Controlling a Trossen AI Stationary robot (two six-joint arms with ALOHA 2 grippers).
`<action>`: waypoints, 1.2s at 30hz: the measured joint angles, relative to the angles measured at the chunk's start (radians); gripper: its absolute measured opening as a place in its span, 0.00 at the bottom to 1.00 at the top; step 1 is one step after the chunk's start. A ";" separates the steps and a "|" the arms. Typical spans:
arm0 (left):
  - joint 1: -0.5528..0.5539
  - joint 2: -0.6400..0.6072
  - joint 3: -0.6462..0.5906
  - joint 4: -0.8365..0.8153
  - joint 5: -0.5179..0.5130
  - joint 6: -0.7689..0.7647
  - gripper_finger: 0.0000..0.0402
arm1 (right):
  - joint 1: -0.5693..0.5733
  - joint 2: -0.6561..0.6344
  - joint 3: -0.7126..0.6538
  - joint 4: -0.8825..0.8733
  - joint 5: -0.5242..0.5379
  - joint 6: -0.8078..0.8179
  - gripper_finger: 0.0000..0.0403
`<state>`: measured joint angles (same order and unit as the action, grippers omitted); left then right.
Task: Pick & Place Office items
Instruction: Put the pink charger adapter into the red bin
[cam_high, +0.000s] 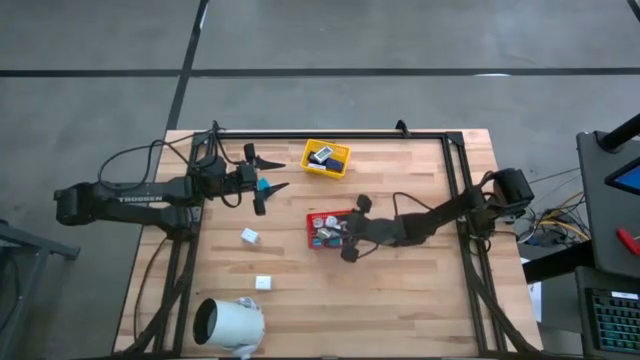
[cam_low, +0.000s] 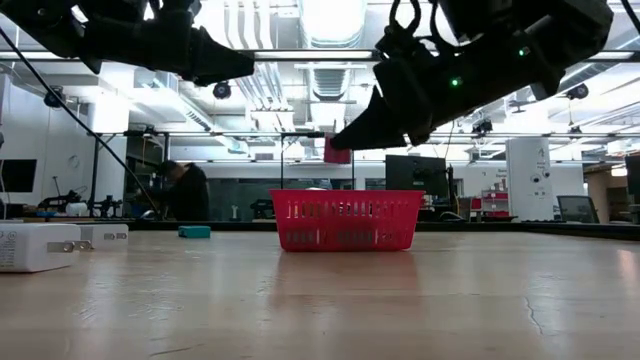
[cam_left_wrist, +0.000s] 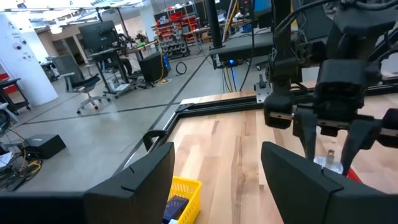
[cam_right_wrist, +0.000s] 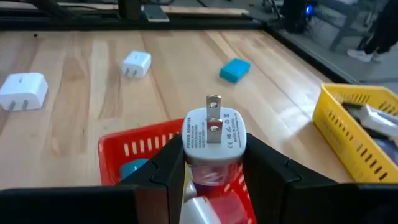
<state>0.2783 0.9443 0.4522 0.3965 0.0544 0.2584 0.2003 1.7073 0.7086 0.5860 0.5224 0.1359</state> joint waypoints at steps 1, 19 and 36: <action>0.000 0.000 0.000 0.000 0.000 0.000 0.61 | -0.004 0.000 0.000 -0.012 -0.003 0.011 0.30; 0.000 0.000 0.000 -0.001 0.000 0.000 0.61 | -0.065 0.000 0.000 -0.192 -0.075 0.125 0.30; 0.000 0.000 0.000 -0.001 0.000 0.006 0.61 | -0.081 0.000 0.024 -0.296 -0.135 0.146 0.30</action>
<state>0.2783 0.9443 0.4522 0.3958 0.0544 0.2649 0.1192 1.7077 0.7327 0.2904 0.3874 0.2817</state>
